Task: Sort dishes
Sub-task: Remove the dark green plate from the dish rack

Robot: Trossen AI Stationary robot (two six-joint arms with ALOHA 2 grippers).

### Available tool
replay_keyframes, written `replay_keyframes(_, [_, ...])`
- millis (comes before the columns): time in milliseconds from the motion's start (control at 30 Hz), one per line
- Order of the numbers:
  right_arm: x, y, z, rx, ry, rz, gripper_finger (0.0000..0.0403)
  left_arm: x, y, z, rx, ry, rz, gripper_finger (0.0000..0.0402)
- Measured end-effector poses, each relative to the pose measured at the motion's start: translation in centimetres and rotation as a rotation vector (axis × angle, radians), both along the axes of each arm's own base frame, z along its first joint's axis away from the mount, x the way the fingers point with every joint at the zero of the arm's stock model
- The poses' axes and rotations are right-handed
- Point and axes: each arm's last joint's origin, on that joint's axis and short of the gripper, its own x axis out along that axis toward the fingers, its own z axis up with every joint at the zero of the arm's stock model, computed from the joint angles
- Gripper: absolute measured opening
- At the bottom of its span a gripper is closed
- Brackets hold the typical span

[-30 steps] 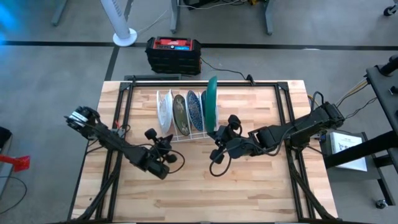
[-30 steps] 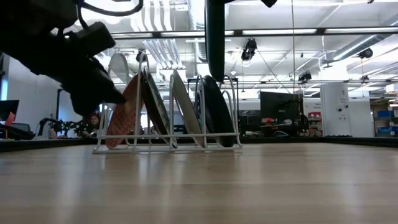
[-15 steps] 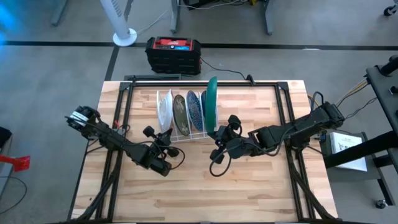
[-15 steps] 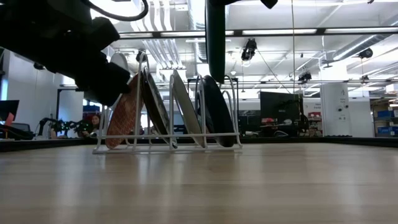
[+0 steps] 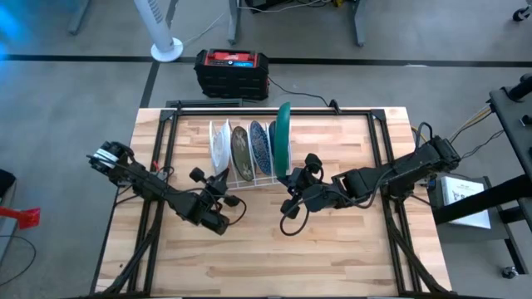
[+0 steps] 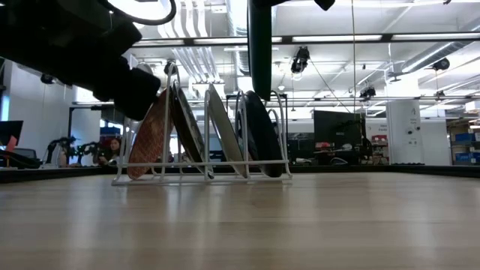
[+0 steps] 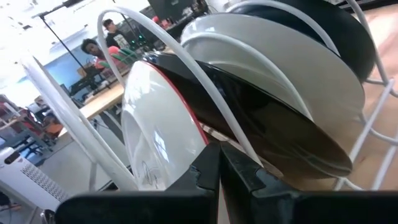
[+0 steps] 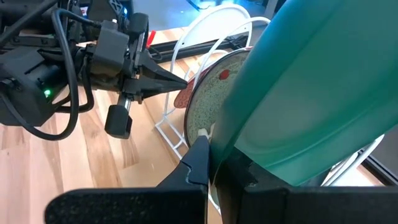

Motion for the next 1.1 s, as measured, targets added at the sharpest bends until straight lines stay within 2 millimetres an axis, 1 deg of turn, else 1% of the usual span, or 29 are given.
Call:
replay_keyframes(233, [0.0,0.0,0.0,0.001,0.000,-0.001,0.0000,-0.1,0.1,0.2,-0.003,-0.001,0.001,0.0000])
replay_keyframes(300, [0.0,0.0,0.0,0.001,0.000,-0.001,0.0000,-0.1,0.1,0.2,-0.001,0.030,-0.008,0.0000])
replay_keyframes(500, [0.0,-0.1,0.0,0.001,-0.001,-0.002,0.0000,0.4,-0.2,-0.1,-0.112,0.115,-0.070,0.0000])
replay_keyframes(600, [0.0,-0.1,0.0,0.002,-0.003,-0.002,0.0000,0.5,0.0,-0.2,-0.084,0.101,-0.050,0.0000])
replay_keyframes(700, [0.1,0.0,0.0,0.005,-0.011,-0.002,0.0000,0.7,0.5,-0.2,-0.030,0.082,-0.010,0.0000])
replay_keyframes(900, [0.1,0.0,-0.1,0.010,-0.013,-0.004,0.0000,1.2,2.3,-0.2,-0.025,0.088,0.068,0.0000])
replay_keyframes(1100, [0.1,0.0,-0.1,0.015,-0.015,-0.007,0.0000,1.2,2.5,-0.1,-0.019,0.080,0.078,0.0000])
